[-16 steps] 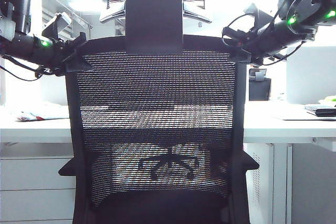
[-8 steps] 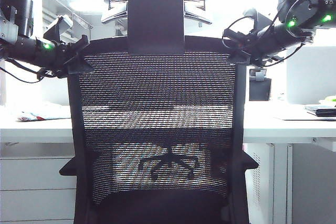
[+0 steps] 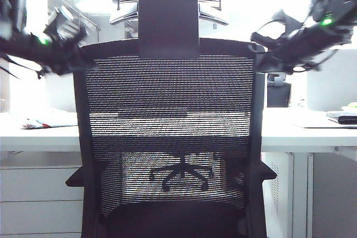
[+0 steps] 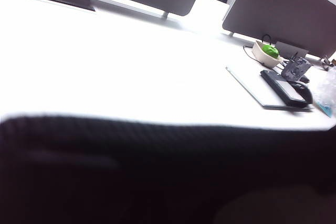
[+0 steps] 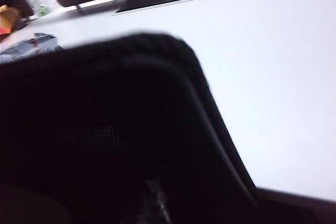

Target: Push the black chair under the table.

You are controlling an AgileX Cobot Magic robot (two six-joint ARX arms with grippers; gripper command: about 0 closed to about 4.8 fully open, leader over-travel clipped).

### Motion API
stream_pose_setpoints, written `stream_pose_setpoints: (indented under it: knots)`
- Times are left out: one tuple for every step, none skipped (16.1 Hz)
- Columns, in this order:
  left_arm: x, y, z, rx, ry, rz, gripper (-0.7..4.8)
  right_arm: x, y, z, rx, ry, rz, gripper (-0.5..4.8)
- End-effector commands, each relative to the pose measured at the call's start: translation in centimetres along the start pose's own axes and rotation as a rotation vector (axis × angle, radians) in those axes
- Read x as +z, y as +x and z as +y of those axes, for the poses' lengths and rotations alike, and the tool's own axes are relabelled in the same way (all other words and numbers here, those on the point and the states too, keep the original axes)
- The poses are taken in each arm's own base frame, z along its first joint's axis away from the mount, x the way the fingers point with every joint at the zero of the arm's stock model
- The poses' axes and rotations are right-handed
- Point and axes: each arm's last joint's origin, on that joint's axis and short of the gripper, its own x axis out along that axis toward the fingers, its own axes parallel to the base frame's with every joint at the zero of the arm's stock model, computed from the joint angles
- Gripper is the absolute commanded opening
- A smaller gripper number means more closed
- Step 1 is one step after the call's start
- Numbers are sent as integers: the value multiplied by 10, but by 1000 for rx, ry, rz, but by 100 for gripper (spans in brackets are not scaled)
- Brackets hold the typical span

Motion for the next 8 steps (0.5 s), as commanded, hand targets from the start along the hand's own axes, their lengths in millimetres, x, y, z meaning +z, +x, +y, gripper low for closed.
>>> stream_pose_setpoints:
  knots:
    - [7, -20, -18, -15, 11, -16, -6, 1, -27, 11, 13, 18, -43, -5]
    - [8, -32, -27, -14, 10, -15, -6, 1, -41, 16, 17, 33, -51, -5]
    - [9, -47, -38, -15, 11, -14, -5, 2, -57, 21, 21, 40, -63, -5]
    - [11, -61, -49, -17, 15, -20, -6, 3, -73, 26, 25, 36, -78, -5]
    - [15, -75, -60, -18, 27, -21, -6, 6, -87, 31, 31, 30, -97, -5]
    - [17, -85, -68, -16, 29, -17, -6, 7, -98, 34, 32, 28, -103, -5]
    - [19, -101, -80, -13, 37, -14, -6, 8, -115, 40, 34, 26, -111, -5]
    - [20, -115, -90, -11, 41, -7, -6, 9, -130, 45, 37, 23, -120, -5]
